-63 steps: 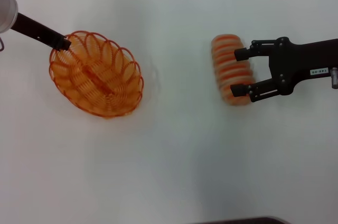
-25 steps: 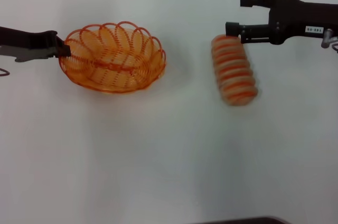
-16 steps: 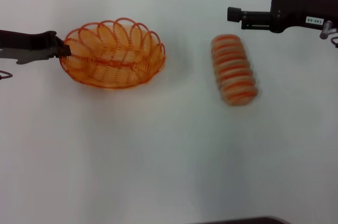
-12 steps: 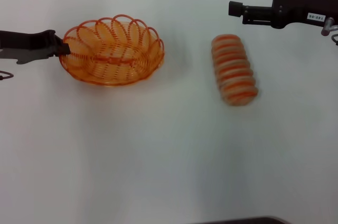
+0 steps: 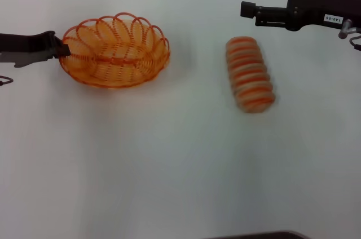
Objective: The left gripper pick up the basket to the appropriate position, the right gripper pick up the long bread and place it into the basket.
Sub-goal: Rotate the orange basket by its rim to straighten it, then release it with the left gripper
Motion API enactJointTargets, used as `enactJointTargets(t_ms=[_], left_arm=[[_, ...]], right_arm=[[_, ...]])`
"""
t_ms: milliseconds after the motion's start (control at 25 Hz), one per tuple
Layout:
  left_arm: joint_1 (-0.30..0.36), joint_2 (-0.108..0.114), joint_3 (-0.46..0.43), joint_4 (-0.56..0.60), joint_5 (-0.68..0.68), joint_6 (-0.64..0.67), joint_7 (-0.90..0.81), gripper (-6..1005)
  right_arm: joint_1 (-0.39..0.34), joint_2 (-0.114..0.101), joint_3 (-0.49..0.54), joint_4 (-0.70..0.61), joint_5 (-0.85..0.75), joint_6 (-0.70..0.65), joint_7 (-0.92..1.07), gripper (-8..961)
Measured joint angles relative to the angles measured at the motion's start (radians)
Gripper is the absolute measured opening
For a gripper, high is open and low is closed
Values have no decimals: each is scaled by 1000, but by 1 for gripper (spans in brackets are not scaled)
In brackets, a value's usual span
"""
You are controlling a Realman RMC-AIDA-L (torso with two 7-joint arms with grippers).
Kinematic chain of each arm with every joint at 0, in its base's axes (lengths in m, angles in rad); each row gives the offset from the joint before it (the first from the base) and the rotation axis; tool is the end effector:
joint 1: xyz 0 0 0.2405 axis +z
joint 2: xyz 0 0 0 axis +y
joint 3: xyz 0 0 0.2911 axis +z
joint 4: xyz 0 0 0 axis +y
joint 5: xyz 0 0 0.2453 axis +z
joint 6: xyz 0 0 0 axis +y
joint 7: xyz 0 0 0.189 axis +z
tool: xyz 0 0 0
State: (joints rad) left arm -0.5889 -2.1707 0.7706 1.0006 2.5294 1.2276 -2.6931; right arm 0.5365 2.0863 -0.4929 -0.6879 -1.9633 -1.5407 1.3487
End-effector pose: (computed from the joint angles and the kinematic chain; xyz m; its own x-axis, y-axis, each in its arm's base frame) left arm -0.3151 0.4507 -0.0386 0.1532 0.8767 0.4559 0.9709 -0.0477 -0.2346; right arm 0.2970 0.4125 -0.0137 0.7278 -0.2612 -0.6341 -0.5273 -0.8043 -0.2740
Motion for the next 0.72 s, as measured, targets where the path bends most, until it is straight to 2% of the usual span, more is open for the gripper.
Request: enactJointTargets(t_ms=[720], left_arm=[[22,-1,4,-31,-17,-50,-26,131]], right_arm=[[5,0,-6,13,1,13,-2,885]])
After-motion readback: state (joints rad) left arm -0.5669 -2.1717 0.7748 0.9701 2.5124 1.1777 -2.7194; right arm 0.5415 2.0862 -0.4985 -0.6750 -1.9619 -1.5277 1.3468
